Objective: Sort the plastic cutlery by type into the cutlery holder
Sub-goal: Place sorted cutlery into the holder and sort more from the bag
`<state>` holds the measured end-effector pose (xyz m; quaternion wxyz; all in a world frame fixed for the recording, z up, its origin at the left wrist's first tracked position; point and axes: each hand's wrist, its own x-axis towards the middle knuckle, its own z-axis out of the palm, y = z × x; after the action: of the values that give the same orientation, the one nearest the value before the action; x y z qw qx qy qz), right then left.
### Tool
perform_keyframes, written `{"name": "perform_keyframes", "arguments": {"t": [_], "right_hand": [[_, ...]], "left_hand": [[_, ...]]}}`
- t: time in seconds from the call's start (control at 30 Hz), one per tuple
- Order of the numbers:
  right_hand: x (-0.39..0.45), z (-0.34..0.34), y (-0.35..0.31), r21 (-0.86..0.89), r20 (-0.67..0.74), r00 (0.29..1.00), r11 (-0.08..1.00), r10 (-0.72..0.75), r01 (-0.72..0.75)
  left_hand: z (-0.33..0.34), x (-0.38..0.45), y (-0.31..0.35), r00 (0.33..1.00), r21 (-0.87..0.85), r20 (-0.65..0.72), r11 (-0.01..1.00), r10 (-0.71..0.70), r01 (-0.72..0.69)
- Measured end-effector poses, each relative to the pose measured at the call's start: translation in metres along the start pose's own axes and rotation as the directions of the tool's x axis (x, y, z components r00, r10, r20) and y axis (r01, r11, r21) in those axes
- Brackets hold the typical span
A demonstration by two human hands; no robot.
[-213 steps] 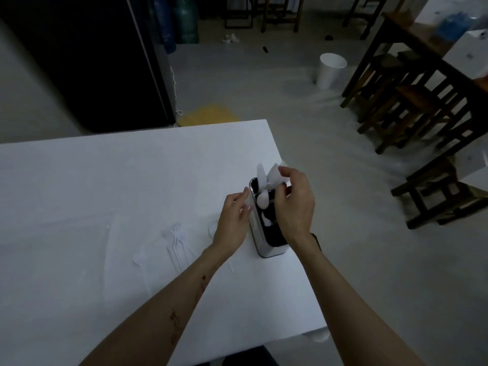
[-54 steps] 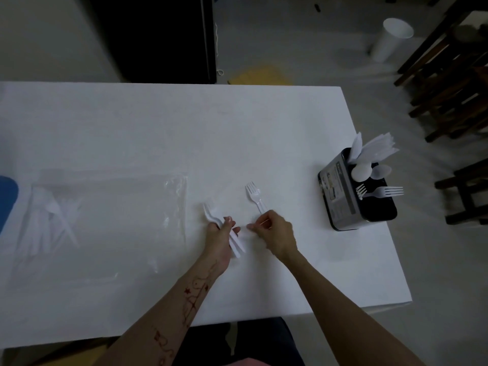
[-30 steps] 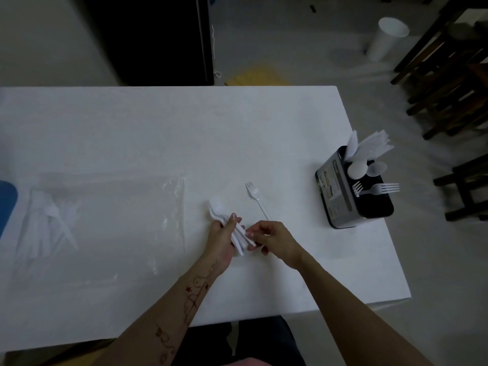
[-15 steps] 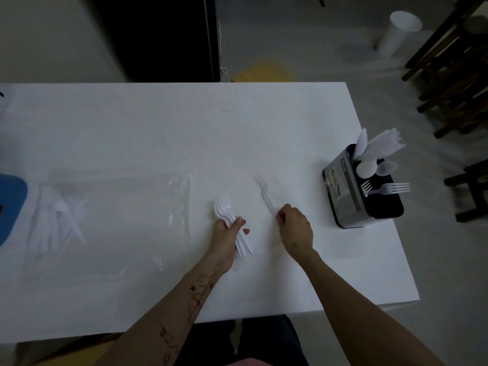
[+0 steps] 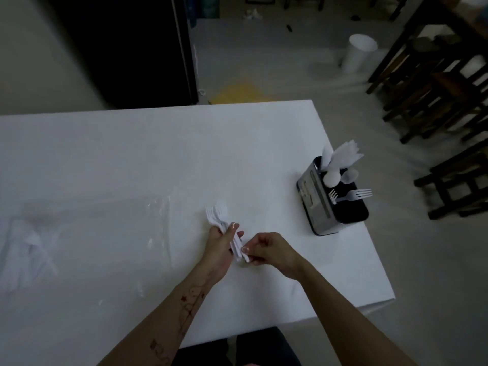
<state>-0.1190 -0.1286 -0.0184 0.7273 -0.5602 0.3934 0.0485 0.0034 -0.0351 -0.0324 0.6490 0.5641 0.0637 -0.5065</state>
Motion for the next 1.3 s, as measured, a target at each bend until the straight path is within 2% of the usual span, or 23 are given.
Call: {"name": "perform_keyframes", "arguments": {"t": [0.1, 0.17, 0.27, 0.4, 0.47, 0.57, 0.63, 0.8, 0.93, 1.0, 1.07, 1.2, 1.3], "right_hand": [[-0.006, -0.015, -0.015, -0.088, -0.083, 0.996, 0.996, -0.014, 0.007], [-0.012, -0.028, -0.029, -0.188, -0.182, 0.980, 0.981, -0.084, 0.049], [-0.020, -0.051, -0.060, -0.248, -0.310, 0.918, 0.953, -0.247, 0.173], [-0.032, -0.086, -0.105, -0.233, -0.252, 0.897, 0.922, -0.364, 0.309], [-0.040, -0.104, -0.121, -0.243, -0.225, 0.883, 0.902, -0.411, 0.358], [-0.051, -0.134, -0.136, -0.262, -0.257, 0.846, 0.876, -0.468, 0.405], [-0.057, -0.151, -0.142, -0.272, -0.289, 0.825, 0.868, -0.486, 0.416], [-0.064, -0.183, -0.153, -0.270, -0.364, 0.769, 0.850, -0.526, 0.453], [-0.063, -0.203, -0.150, -0.341, -0.407, 0.710, 0.817, -0.575, 0.465], [-0.064, -0.209, -0.147, -0.384, -0.396, 0.691, 0.793, -0.604, 0.473], [-0.064, -0.215, -0.143, -0.366, -0.376, 0.703, 0.794, -0.604, 0.486], [-0.065, -0.222, -0.135, -0.299, -0.333, 0.732, 0.803, -0.594, 0.516], [-0.067, -0.224, -0.133, -0.340, -0.297, 0.728, 0.781, -0.617, 0.524]], "left_hand": [[0.018, 0.000, 0.007, 1.000, 0.064, 0.020, 0.998, 0.018, -0.019], [0.028, 0.003, 0.016, 0.998, 0.122, 0.040, 0.991, 0.042, -0.046], [0.047, -0.002, 0.031, 0.976, 0.252, 0.191, 0.956, 0.101, -0.148], [0.085, -0.019, 0.049, 0.883, 0.521, 0.449, 0.763, 0.137, -0.384], [0.107, -0.024, 0.055, 0.846, 0.553, 0.514, 0.698, 0.144, -0.455], [0.142, -0.024, 0.059, 0.807, 0.612, 0.578, 0.592, 0.118, -0.525], [0.163, -0.021, 0.056, 0.784, 0.595, 0.607, 0.581, 0.127, -0.555], [0.210, -0.014, 0.040, 0.723, 0.458, 0.656, 0.649, 0.214, -0.608], [0.238, -0.009, 0.027, 0.743, 0.419, 0.630, 0.707, 0.225, -0.570], [0.246, -0.003, 0.022, 0.767, 0.449, 0.597, 0.695, 0.234, -0.561], [0.253, 0.000, 0.019, 0.767, 0.460, 0.594, 0.679, 0.243, -0.572], [0.259, 0.006, 0.009, 0.762, 0.510, 0.570, 0.594, 0.307, -0.622], [0.258, 0.010, 0.001, 0.770, 0.552, 0.522, 0.543, 0.368, -0.633]]}}
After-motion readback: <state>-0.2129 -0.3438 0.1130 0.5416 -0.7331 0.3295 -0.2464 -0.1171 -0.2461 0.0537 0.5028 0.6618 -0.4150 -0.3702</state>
